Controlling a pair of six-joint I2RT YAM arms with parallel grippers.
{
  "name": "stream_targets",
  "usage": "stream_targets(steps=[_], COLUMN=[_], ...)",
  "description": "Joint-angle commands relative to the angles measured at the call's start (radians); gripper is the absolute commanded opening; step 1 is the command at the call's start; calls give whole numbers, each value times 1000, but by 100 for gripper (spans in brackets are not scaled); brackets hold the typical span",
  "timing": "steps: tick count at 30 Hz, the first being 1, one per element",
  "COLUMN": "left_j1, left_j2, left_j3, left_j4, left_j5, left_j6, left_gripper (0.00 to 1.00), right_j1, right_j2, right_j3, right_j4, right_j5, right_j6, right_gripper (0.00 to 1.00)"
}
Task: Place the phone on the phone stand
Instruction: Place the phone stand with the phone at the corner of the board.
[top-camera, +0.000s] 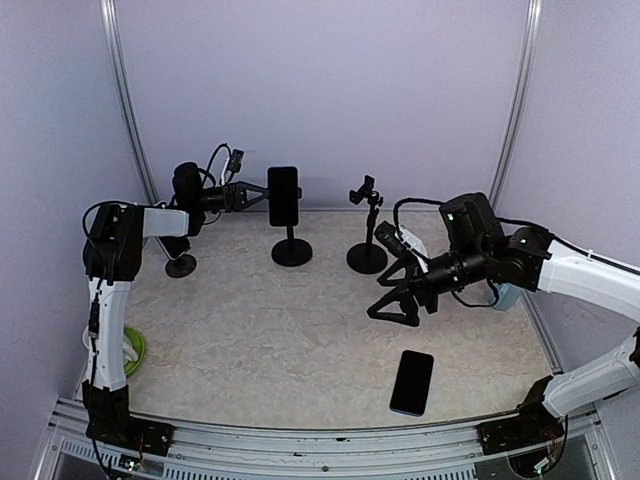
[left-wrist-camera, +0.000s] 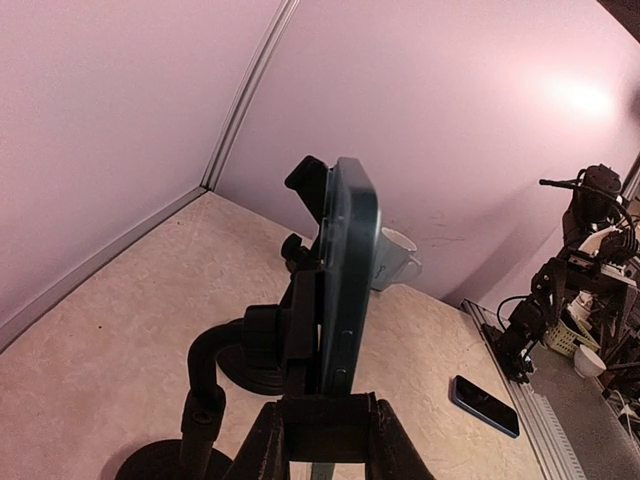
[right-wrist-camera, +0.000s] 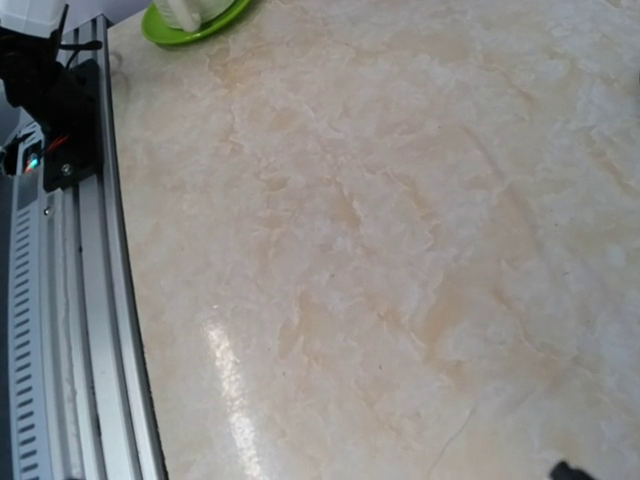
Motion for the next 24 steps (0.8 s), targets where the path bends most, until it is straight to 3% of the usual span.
stream_targets(steps=[1,16,24], left_j1=[12,22,23], left_j2=[-50,-58,-55], left_j3=[21,-10,-15], left_j4=[100,86,72], left_j5=[-15,-23,-35], left_j6=[10,24,25], left_gripper=[0,0,30], right_j1=[-10,-10,-10], right_j2=[-19,-9,-9], right_j3=[-11,0,5], right_j4=[19,17,10], right_j5=[-11,-22,-24], right_j6=[9,9,9], right_gripper=[100,100,100])
